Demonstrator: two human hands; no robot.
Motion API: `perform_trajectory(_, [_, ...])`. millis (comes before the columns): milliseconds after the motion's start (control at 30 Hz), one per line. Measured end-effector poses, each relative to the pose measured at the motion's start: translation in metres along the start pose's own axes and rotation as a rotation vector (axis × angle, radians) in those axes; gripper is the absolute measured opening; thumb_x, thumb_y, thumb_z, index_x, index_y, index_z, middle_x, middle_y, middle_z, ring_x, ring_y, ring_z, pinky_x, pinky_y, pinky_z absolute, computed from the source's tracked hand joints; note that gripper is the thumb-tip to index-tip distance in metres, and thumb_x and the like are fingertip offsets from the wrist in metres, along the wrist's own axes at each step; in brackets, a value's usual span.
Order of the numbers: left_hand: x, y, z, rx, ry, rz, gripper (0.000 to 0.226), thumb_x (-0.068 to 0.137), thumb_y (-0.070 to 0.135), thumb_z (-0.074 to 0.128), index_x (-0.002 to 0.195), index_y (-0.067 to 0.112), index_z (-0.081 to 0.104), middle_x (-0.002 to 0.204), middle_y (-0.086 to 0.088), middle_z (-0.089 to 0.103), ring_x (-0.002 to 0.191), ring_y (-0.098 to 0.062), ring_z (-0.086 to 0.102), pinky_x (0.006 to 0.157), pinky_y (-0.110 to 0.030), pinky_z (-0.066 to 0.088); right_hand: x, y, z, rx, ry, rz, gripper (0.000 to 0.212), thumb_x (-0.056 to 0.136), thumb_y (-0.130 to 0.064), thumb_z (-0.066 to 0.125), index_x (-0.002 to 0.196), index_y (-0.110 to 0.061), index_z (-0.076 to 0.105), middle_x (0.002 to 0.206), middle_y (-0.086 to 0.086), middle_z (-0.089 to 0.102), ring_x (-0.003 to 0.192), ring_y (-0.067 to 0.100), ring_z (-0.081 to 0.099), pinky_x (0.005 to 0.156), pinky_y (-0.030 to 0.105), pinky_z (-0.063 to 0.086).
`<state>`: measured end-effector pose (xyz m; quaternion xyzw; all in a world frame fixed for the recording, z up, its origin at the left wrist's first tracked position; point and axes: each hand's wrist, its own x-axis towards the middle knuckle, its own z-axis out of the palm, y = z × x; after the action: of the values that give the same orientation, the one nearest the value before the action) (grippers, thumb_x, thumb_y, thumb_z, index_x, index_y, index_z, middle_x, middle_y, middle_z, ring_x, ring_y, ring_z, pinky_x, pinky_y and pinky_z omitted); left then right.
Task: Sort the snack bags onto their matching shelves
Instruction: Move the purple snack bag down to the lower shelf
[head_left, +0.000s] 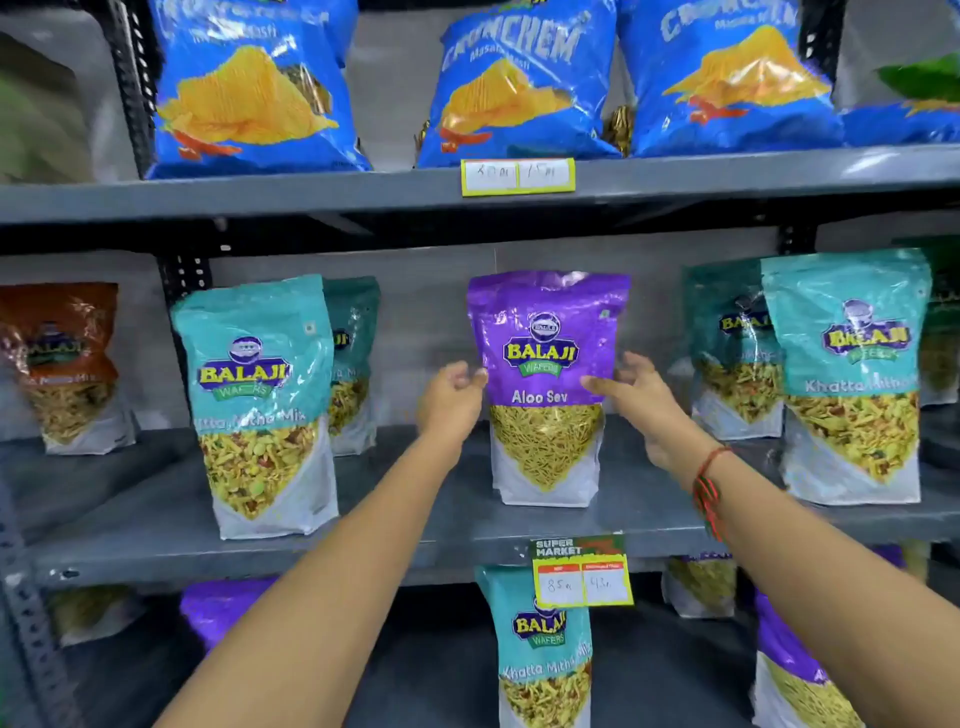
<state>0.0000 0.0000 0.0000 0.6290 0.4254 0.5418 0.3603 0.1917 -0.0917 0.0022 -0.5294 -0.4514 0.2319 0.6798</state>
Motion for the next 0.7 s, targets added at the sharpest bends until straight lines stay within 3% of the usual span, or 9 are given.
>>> perform_trajectory(67, [0.001, -0.006, 0.01, -0.004, -0.046, -0.01, 0.03, 0.09, 0.037, 0.058, 0.105, 0.014, 0.069, 0.11, -0.005, 0.073, 0.101, -0.023, 0.064, 0.093, -0.035, 0.047, 0.003, 0.011, 0.001, -0.054, -0.061, 0.017, 0.028, 0.09, -0.007, 0.069, 0.117, -0.011, 0.068, 0.09, -0.003, 0.07, 0.073, 0.002, 0.066, 0.055, 0.006, 0.047])
perform_trajectory(133, [0.0, -0.016, 0.018, -0.027, -0.014, 0.005, 0.032, 0.088, 0.041, 0.057, 0.092, 0.013, 0.073, 0.097, -0.005, 0.076, 0.093, -0.026, 0.067, 0.087, -0.037, 0.049, 0.011, 0.03, -0.001, -0.082, -0.045, 0.025, 0.011, 0.089, -0.012, 0.07, 0.099, -0.013, 0.075, 0.086, 0.0, 0.074, 0.063, -0.002, 0.067, 0.062, 0.015, 0.047])
perform_trajectory(200, [0.0, -0.02, 0.024, -0.063, 0.06, 0.024, 0.027, 0.088, 0.039, 0.059, 0.087, 0.016, 0.073, 0.09, -0.003, 0.076, 0.086, -0.024, 0.068, 0.083, -0.037, 0.052, 0.014, 0.035, 0.0, -0.06, 0.007, 0.006, 0.01, 0.09, -0.013, 0.07, 0.097, -0.01, 0.077, 0.079, 0.0, 0.076, 0.06, -0.001, 0.065, 0.059, 0.013, 0.047])
perform_trajectory(300, [-0.001, -0.018, 0.026, -0.007, 0.175, 0.068, 0.021, 0.089, 0.034, 0.061, 0.084, 0.019, 0.075, 0.079, 0.0, 0.074, 0.079, -0.02, 0.067, 0.077, -0.034, 0.052, 0.017, 0.034, 0.001, -0.077, 0.062, -0.075, 0.015, 0.091, -0.008, 0.068, 0.104, -0.005, 0.076, 0.058, -0.014, 0.071, 0.042, -0.012, 0.057, 0.046, 0.0, 0.041])
perform_trajectory(400, [-0.009, -0.016, 0.02, 0.074, 0.238, 0.149, 0.024, 0.089, 0.034, 0.061, 0.083, 0.017, 0.076, 0.08, -0.006, 0.077, 0.079, -0.025, 0.07, 0.074, -0.036, 0.052, 0.012, 0.032, 0.007, -0.093, 0.089, -0.122, 0.018, 0.089, -0.013, 0.072, 0.104, -0.007, 0.079, 0.06, -0.021, 0.073, 0.05, -0.019, 0.06, 0.059, 0.003, 0.048])
perform_trajectory(500, [-0.022, -0.013, 0.006, 0.028, 0.275, 0.192, 0.025, 0.088, 0.036, 0.06, 0.084, 0.017, 0.076, 0.078, -0.004, 0.077, 0.077, -0.024, 0.07, 0.072, -0.036, 0.053, -0.001, 0.026, 0.011, -0.08, 0.073, -0.147, 0.017, 0.088, -0.016, 0.073, 0.102, -0.01, 0.08, 0.052, -0.028, 0.069, 0.055, -0.018, 0.063, 0.057, 0.0, 0.048])
perform_trajectory(600, [-0.047, -0.004, -0.014, -0.028, 0.341, 0.27, 0.021, 0.088, 0.032, 0.062, 0.081, 0.016, 0.075, 0.071, 0.002, 0.072, 0.067, -0.014, 0.065, 0.068, -0.032, 0.053, -0.028, 0.012, 0.019, -0.028, 0.035, -0.187, 0.009, 0.089, -0.016, 0.072, 0.092, -0.017, 0.08, 0.055, -0.026, 0.071, 0.058, -0.015, 0.066, 0.057, 0.002, 0.049])
perform_trajectory(700, [-0.076, 0.002, -0.037, -0.101, 0.399, 0.336, 0.019, 0.088, 0.026, 0.063, 0.08, 0.013, 0.074, 0.065, 0.008, 0.065, 0.059, 0.002, 0.056, 0.061, -0.023, 0.046, -0.059, 0.002, 0.025, 0.027, -0.029, -0.215, 0.015, 0.089, -0.015, 0.072, 0.078, -0.023, 0.078, 0.063, -0.017, 0.076, 0.066, -0.001, 0.069, 0.066, 0.012, 0.056])
